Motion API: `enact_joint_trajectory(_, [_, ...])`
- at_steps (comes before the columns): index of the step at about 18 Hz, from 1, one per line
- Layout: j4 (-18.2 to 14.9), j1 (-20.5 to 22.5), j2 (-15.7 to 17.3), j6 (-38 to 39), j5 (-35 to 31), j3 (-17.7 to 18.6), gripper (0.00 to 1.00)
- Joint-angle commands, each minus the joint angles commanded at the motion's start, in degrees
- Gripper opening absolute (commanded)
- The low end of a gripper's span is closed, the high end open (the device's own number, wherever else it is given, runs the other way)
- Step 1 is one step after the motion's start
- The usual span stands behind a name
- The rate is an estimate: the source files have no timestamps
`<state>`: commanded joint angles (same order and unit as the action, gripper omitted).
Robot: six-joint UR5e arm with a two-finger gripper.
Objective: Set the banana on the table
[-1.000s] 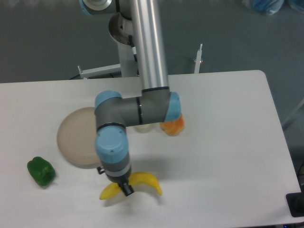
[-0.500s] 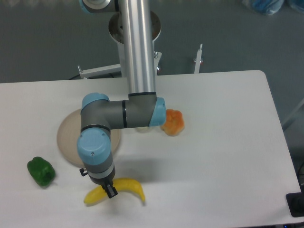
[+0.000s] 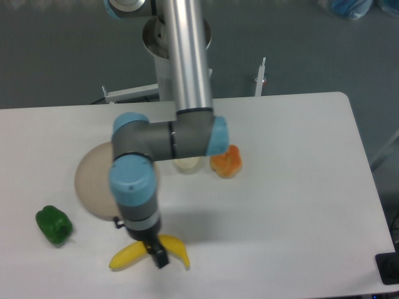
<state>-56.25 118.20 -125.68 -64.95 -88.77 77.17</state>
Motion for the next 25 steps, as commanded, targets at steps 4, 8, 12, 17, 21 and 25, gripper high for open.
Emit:
enact_joint_trajectory(4, [-0.52, 6.51, 0.0, -3.77, 0.53, -0.79, 1.0])
enact_joint_trajectory(8, [-2.98, 11.35, -0.17, -8.61, 0.0, -1.23, 1.0])
enact_joint_trajectory(12, [-8.16, 14.77, -1.49, -15.71, -0.17, -4.74, 1.0])
enact_joint_trajectory(17, [-9.67, 19.7, -3.77, -23.8, -0.26, -7.47, 1.0])
enact_joint_trajectory(21, [-9.67, 21.2, -4.3, -26.8, -2.27, -7.38, 1.0])
enact_joint_trajectory(25, [-9.32, 21.73, -4.83, -27.42, -2.37, -7.3, 1.0])
